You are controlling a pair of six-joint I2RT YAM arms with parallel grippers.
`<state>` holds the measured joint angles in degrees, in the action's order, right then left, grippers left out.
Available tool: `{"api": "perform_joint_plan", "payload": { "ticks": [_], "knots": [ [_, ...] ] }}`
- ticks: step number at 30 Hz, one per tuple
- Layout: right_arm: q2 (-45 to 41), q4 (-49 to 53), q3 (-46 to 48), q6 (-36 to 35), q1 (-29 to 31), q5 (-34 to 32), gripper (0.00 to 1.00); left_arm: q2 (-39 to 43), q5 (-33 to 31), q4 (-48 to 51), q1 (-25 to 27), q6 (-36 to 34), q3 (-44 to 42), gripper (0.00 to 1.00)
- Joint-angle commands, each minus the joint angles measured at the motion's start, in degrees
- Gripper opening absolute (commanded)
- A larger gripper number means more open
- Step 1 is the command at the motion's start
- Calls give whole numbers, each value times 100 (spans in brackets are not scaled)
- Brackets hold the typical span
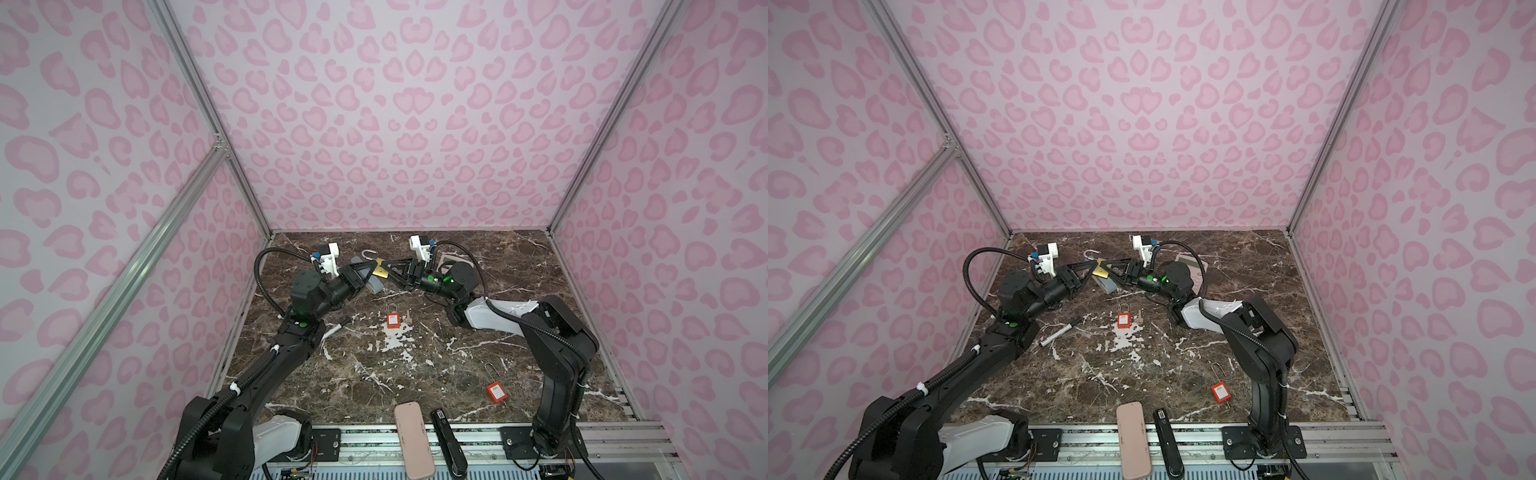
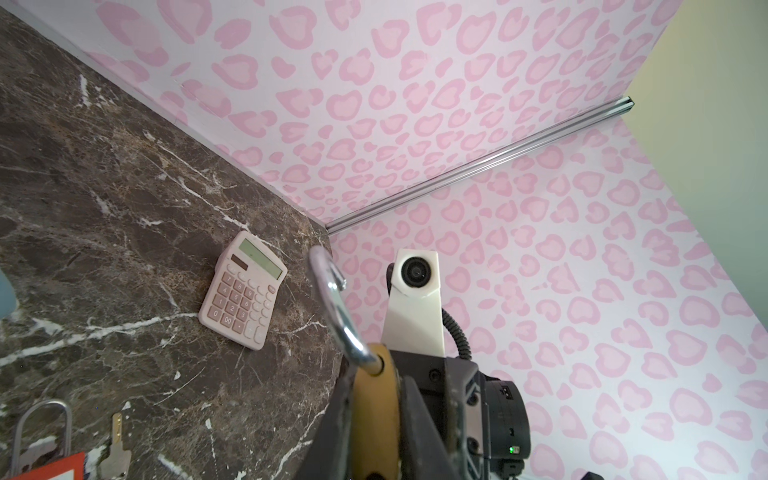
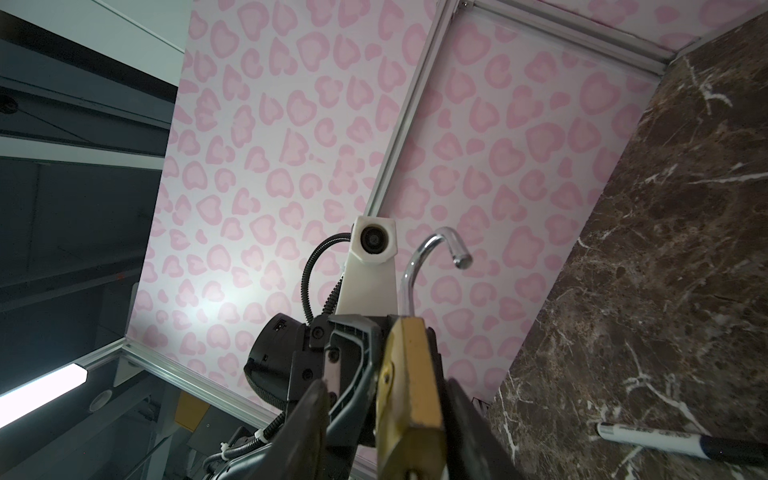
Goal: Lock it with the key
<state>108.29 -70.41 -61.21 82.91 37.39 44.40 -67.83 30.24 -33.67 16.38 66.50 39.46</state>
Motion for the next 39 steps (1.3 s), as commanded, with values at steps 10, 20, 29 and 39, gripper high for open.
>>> {"api": "perform_joint_plan", "payload": {
  "ticks": [10, 20, 29, 39],
  "knots": [
    [25, -169, 40, 29, -10, 14, 10, 29, 44, -571, -39, 61, -154, 32],
    [-97, -313, 459, 34, -179, 41, 4, 305, 79, -413, -316, 8, -306, 55],
    [-147, 123, 649, -144, -121, 531, 3, 306, 236, -439, -419, 12, -266, 57],
    [-295, 307, 442, -293, 22, 802, 3, 235, 324, -448, -419, 27, -270, 58]
  ]
}}
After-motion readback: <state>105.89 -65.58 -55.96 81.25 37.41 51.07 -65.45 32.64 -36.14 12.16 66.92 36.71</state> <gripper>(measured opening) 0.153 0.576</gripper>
